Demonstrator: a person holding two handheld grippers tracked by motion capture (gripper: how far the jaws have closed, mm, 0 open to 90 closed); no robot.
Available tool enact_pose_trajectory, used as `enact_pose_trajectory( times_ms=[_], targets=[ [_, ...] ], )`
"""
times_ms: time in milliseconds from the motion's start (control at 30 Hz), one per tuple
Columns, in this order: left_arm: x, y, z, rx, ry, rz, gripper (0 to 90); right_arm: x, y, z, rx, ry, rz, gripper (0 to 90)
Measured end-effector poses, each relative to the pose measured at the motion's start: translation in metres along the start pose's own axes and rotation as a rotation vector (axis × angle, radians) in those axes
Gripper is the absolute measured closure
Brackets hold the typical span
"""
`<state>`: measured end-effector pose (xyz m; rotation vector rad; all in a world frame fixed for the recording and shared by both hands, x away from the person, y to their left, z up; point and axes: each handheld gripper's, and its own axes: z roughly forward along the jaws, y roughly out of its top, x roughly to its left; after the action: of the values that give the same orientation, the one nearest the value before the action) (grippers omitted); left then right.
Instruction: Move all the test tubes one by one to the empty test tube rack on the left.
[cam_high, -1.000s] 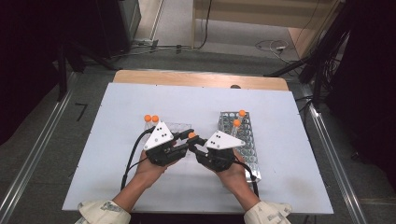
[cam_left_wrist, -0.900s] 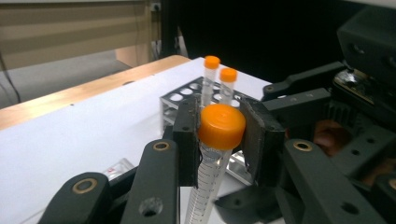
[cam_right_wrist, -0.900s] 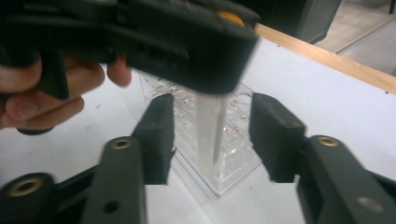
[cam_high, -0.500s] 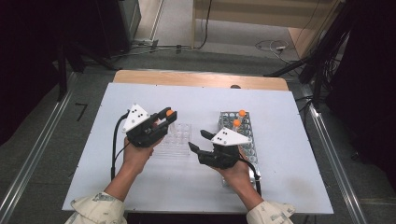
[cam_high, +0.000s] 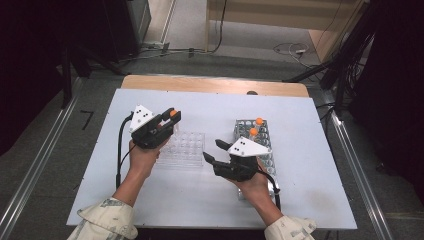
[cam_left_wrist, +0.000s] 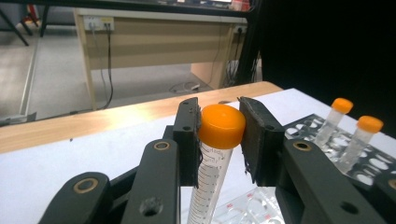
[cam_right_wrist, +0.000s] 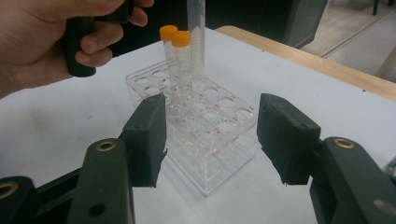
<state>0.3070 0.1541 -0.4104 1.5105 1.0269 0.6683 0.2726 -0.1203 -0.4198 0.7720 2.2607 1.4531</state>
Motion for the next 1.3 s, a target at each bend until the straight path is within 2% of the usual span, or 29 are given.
enact_pose_trajectory(
  times_ms=[200,667,1133,1300],
  targets=[
    [0.002,-0.005,0.002,0.008,0.008,-0.007,69.0,-0.001,0.000,-0.001,-0.003,-0.003,0.001,41.5],
    [0.000,-0.025,0.007,0.062,0.033,0.021,68.7,-0.001,0.000,-0.003,-0.004,-0.005,0.003,42.1],
    [-0.001,-0.029,0.005,0.070,0.041,0.033,66.9,-0.002,-0.001,-0.003,-0.004,-0.006,0.002,42.4],
    [-0.001,-0.028,0.004,0.051,0.025,0.028,59.9,-0.002,0.000,-0.005,-0.017,-0.013,0.002,42.1]
  ],
)
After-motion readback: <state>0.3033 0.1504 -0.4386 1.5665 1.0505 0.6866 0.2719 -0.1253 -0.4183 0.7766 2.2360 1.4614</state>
